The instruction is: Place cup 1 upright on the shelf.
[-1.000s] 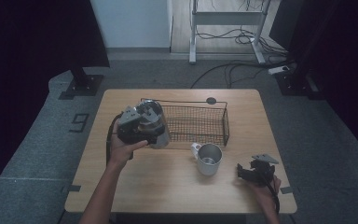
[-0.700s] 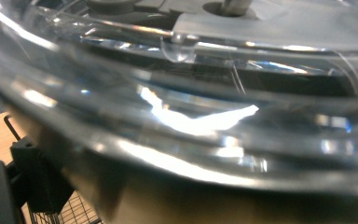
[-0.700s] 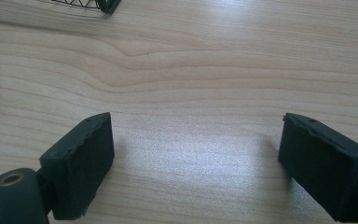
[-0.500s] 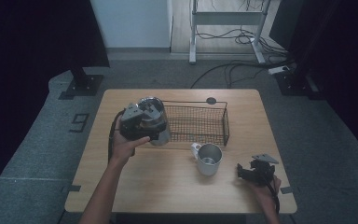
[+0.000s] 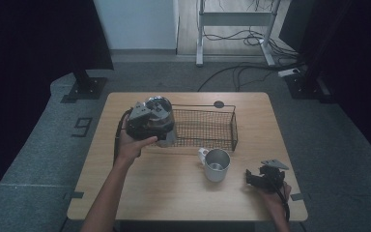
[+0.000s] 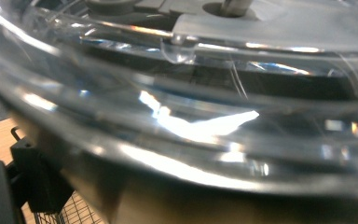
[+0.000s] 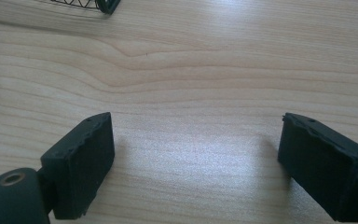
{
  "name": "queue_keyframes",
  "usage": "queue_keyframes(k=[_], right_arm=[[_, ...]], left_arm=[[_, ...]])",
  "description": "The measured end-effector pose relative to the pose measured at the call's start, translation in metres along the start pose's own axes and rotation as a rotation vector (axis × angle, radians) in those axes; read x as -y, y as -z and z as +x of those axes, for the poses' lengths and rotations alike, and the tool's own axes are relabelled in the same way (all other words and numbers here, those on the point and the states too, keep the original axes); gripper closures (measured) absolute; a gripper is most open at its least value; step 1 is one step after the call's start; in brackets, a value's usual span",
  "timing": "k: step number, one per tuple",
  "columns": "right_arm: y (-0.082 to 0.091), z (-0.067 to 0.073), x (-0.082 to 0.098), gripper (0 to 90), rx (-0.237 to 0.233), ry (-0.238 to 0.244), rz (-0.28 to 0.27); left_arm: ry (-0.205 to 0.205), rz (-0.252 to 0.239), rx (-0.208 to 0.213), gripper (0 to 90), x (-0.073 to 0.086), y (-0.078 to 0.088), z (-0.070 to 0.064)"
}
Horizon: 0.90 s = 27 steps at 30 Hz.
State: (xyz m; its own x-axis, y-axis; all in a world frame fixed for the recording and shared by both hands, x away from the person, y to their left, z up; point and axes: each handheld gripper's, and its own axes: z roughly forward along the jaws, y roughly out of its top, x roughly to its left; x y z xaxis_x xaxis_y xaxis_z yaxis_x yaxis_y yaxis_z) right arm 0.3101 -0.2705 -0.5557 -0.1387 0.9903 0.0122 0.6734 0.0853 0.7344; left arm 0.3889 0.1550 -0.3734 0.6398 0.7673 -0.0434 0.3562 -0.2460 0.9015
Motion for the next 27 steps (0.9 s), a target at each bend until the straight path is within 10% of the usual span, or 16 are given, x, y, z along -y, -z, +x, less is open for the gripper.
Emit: queue_keyframes(k=[27], right_arm=[[0.000,0.000,0.000,11.1,0.001,-0.002,-0.003]], left_arm=[[0.006,0.018,-0.009,4.1,-0.016,-0.020,0.012]])
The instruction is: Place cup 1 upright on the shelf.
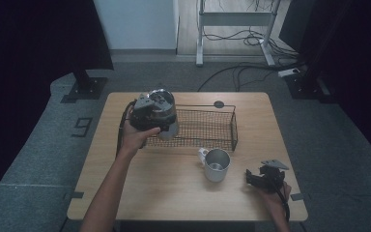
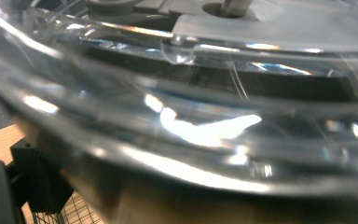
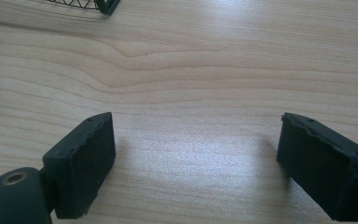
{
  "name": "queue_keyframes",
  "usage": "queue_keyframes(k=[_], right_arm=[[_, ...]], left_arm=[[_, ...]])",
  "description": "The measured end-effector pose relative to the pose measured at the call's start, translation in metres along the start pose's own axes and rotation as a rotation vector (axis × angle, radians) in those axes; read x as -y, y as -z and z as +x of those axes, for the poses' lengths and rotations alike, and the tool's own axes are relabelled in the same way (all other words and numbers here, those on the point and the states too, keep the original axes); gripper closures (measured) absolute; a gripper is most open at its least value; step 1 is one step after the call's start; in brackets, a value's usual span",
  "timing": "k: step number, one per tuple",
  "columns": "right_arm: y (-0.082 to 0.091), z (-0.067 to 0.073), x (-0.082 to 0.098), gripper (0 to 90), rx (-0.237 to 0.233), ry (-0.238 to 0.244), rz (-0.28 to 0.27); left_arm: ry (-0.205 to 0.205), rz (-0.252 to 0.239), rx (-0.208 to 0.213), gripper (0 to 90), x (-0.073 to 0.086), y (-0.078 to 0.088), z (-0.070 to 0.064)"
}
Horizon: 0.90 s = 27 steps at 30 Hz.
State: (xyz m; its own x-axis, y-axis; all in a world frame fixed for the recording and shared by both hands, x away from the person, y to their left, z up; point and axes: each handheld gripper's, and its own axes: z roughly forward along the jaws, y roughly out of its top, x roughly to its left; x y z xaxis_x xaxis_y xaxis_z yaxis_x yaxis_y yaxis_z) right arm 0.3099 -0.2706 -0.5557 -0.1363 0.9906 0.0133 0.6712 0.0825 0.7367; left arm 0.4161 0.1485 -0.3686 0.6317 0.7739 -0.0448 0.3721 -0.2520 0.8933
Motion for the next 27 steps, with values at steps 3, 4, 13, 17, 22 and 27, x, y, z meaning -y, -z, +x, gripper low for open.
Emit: queue_keyframes(k=[3,4,13,17,22,27], right_arm=[[0.000,0.000,0.000,11.2,0.001,-0.002,0.000],[0.000,0.000,0.000,11.2,0.001,-0.002,0.000],[0.000,0.000,0.000,11.6,0.002,-0.003,-0.001],[0.000,0.000,0.000,11.6,0.002,-0.003,-0.001],[0.000,0.000,0.000,11.7,0.002,-0.003,0.000],[0.000,0.000,0.000,11.7,0.002,-0.003,0.000]], left_arm=[[-0.002,0.004,-0.002,4.1,-0.001,-0.002,0.001],[-0.003,0.006,-0.004,4.1,-0.002,-0.003,0.001],[0.007,0.020,-0.015,4.1,-0.003,-0.012,0.008],[0.008,0.024,-0.021,4.1,-0.002,-0.016,0.011],[0.015,0.020,-0.018,4.1,-0.002,-0.022,0.014],[0.015,0.035,-0.026,4.1,-0.002,-0.029,0.015]])
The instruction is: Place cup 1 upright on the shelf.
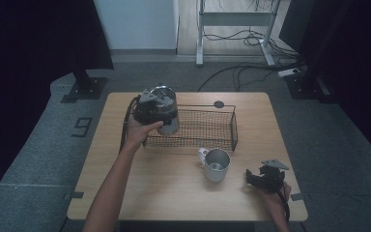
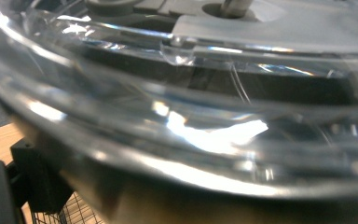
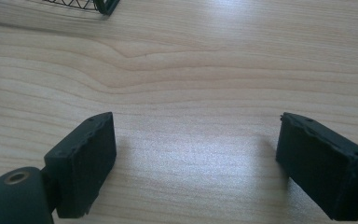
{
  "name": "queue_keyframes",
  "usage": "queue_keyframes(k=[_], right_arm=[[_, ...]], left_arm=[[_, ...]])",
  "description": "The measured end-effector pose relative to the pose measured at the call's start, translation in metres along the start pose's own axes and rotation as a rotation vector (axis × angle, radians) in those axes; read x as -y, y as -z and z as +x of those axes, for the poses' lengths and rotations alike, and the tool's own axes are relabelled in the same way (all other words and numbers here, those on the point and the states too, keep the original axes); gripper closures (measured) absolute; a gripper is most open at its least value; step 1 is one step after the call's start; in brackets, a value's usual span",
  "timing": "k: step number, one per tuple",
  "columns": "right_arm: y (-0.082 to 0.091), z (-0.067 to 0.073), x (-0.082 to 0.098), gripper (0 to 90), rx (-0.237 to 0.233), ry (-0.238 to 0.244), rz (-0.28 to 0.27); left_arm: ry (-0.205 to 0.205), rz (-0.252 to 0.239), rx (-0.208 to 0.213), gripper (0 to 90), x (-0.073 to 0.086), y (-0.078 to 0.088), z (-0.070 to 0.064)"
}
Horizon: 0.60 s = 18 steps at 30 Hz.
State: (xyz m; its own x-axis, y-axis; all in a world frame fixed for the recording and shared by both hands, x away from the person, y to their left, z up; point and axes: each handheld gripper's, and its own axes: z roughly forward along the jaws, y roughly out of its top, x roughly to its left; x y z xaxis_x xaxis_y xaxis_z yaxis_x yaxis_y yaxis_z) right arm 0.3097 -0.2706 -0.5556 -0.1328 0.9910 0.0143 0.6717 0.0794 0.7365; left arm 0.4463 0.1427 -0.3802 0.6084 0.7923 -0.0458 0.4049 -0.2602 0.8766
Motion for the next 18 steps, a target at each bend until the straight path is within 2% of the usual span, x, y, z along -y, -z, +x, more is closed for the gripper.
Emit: queue_keyframes(k=[11,18], right_arm=[[0.000,0.000,0.000,11.9,0.001,0.001,-0.001],[0.000,0.000,0.000,11.9,0.001,0.001,-0.001]], left_arm=[[-0.003,0.014,-0.006,4.1,0.000,-0.015,0.003],[0.016,0.025,-0.032,4.1,0.002,-0.023,0.008]])
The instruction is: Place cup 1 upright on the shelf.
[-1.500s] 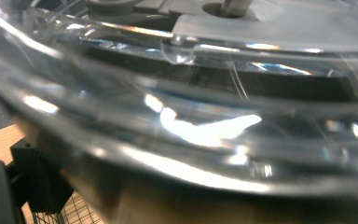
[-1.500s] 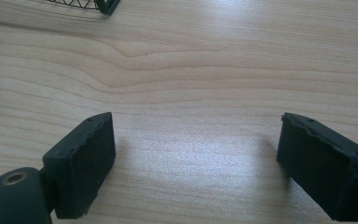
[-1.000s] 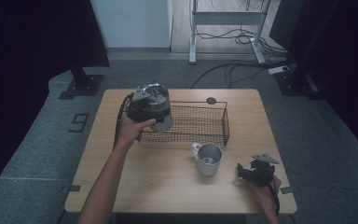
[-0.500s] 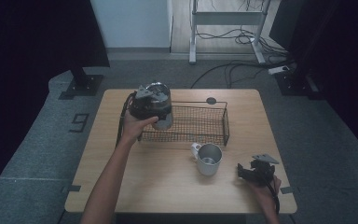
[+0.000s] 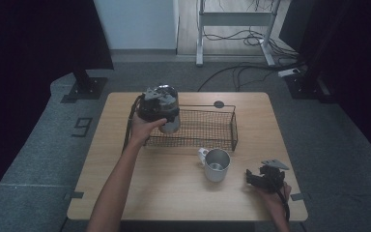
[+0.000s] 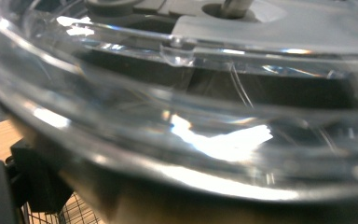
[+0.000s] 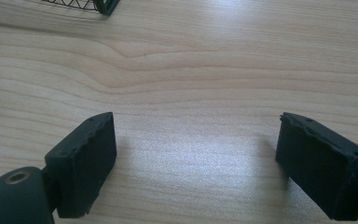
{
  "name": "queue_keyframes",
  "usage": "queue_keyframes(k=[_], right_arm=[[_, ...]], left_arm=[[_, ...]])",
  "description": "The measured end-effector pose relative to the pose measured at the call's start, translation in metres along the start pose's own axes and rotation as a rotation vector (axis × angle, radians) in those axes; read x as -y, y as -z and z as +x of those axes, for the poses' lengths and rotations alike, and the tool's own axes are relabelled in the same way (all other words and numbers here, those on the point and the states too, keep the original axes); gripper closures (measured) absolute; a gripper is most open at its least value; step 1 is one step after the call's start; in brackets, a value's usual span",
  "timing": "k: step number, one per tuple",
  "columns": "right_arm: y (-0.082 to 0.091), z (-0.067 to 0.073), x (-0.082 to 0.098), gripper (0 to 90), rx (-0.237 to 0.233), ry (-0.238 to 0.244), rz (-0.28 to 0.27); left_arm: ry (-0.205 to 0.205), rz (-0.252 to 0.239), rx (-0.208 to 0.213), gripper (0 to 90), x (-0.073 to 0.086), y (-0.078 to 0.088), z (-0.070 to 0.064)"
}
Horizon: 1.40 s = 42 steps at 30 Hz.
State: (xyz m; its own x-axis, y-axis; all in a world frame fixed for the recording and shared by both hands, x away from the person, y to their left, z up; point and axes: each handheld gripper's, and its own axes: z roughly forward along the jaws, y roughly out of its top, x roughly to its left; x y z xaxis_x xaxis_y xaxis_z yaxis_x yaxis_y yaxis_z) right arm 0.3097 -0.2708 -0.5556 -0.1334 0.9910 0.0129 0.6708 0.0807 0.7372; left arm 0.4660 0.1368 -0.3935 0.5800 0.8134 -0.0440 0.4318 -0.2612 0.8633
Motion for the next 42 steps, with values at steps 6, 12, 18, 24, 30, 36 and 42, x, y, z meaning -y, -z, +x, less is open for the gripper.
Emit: queue_keyframes(k=[6,12,18,24,30,36,42], right_arm=[[0.000,0.000,0.000,11.9,0.000,0.000,0.000],[0.000,0.000,0.000,12.2,0.001,0.000,-0.001],[0.000,0.000,0.000,12.2,0.001,0.000,-0.001],[0.000,0.000,0.000,12.2,0.001,0.000,-0.001],[0.000,0.000,0.000,12.2,0.001,0.000,-0.001],[0.000,0.000,0.000,12.2,0.001,0.000,-0.001],[0.000,0.000,0.000,12.2,0.001,0.000,-0.001]], left_arm=[[0.006,0.008,-0.009,4.1,0.002,-0.006,0.003],[0.011,0.021,-0.012,4.1,0.006,-0.011,0.006],[0.020,0.038,-0.021,4.1,0.012,-0.019,0.007],[0.030,0.054,-0.034,4.1,0.018,-0.025,0.009],[0.032,0.064,-0.033,4.1,0.022,-0.028,0.010],[0.035,0.076,-0.034,4.1,0.026,-0.032,0.010],[0.042,0.083,-0.040,4.1,0.030,-0.037,0.011]])
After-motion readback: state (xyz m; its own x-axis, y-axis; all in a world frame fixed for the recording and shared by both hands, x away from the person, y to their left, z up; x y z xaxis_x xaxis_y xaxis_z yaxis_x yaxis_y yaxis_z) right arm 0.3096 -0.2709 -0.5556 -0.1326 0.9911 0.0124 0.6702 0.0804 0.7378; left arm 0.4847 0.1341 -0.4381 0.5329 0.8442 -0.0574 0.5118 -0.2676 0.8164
